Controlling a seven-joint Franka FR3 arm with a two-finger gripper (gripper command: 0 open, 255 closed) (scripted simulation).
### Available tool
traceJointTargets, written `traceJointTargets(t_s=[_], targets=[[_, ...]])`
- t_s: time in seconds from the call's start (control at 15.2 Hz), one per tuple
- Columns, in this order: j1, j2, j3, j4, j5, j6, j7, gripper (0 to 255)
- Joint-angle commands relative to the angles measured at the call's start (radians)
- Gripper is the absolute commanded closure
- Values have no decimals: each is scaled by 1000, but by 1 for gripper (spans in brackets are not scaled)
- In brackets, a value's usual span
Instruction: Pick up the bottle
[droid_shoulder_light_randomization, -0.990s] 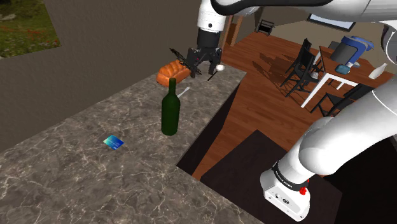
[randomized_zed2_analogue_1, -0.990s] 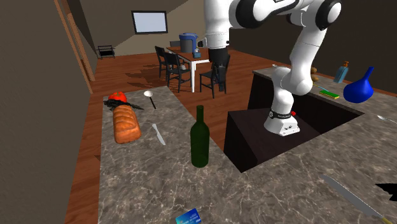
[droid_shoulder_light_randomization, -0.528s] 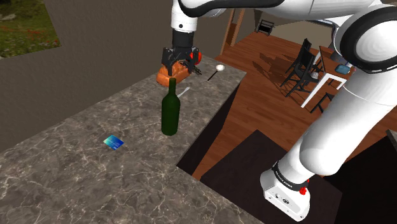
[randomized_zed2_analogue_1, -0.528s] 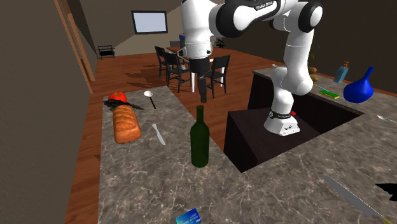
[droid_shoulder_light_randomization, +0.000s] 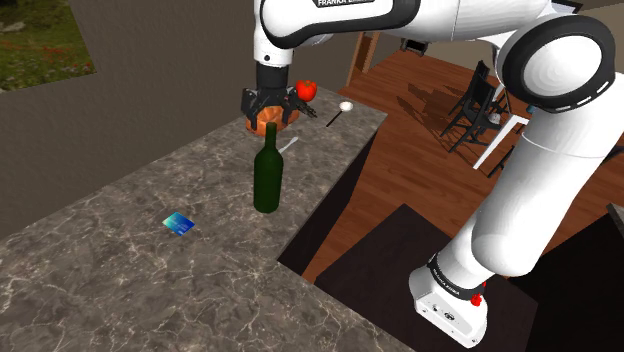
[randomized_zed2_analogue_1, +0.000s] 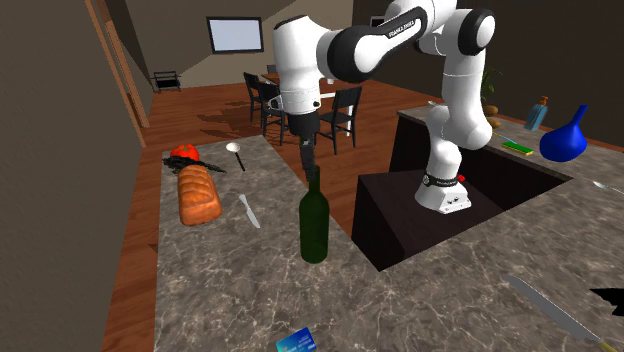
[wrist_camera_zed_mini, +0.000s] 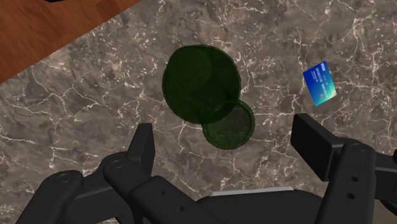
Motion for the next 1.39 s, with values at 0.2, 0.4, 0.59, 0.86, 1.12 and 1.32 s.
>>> traceJointTargets(t_s=[0.2,0.4,0.59,0.86,1.12,1.32], targets=[[1,6,0,-24,-1,31,0,255],[1,7,0,-23,-1,31,0,255],[1,7,0,-23,-1,31,0,255],[0,4,0,-14,-1,18,0,255],[0,-3,0,32,0,-33,3,255],[1,-5,1,69,0,-73,5,255]])
